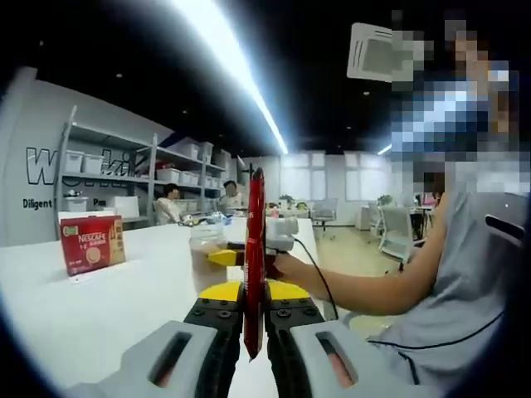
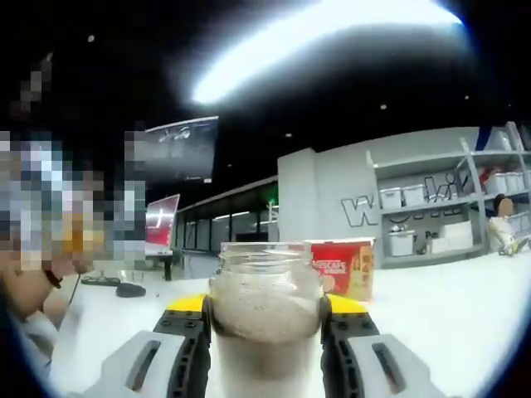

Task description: Tear open the coffee pouch, take out the coffee, and pour the coffee from the pouch into the cup

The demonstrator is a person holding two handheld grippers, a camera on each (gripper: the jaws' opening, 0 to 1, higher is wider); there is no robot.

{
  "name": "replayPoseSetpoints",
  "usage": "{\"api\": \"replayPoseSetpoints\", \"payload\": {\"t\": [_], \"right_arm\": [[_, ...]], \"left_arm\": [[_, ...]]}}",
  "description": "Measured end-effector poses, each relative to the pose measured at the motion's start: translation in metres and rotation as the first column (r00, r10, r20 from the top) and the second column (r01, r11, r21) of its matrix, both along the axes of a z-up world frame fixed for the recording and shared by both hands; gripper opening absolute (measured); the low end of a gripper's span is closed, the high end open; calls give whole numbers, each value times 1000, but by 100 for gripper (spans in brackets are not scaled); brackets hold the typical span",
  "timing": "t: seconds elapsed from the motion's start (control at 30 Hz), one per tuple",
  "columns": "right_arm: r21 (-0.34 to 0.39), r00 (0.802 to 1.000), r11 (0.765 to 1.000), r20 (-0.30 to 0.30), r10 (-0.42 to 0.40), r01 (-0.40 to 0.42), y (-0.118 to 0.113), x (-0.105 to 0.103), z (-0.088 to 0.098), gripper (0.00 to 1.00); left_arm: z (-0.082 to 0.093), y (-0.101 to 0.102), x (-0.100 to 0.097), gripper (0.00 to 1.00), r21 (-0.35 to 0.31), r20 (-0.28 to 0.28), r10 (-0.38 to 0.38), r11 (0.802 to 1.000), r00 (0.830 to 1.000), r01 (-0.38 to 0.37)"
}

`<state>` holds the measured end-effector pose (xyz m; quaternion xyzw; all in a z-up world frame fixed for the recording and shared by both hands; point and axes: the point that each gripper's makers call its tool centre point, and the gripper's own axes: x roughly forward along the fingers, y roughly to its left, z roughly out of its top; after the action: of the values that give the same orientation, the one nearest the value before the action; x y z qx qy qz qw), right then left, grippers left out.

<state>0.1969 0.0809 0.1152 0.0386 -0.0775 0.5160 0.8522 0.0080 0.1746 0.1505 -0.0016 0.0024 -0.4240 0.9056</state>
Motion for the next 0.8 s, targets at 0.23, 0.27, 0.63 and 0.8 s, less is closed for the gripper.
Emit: {"api": "replayPoseSetpoints", "payload": {"t": [0.23, 0.27, 0.63, 0.8], "right_arm": [[1, 999, 1000, -2, 32, -32, 20, -28, 1, 51], [-1, 999, 999, -3, 39, -39, 23, -32, 1, 51], [-30, 990, 989, -13, 141, -141, 57, -73, 1, 51], [-38, 984, 984, -18, 175, -175, 67, -82, -1, 51]], "left_arm": [[-1, -3, 0, 12, -10, -2, -13, 1000, 1000, 13], [-1, -4, 0, 12, -8, -3, -14, 1000, 1000, 14], [-3, 1, 1, 12, -7, -5, -4, 1000, 1000, 4], [0, 7, 0, 12, -18, -2, 8, 1000, 1000, -8]]}}
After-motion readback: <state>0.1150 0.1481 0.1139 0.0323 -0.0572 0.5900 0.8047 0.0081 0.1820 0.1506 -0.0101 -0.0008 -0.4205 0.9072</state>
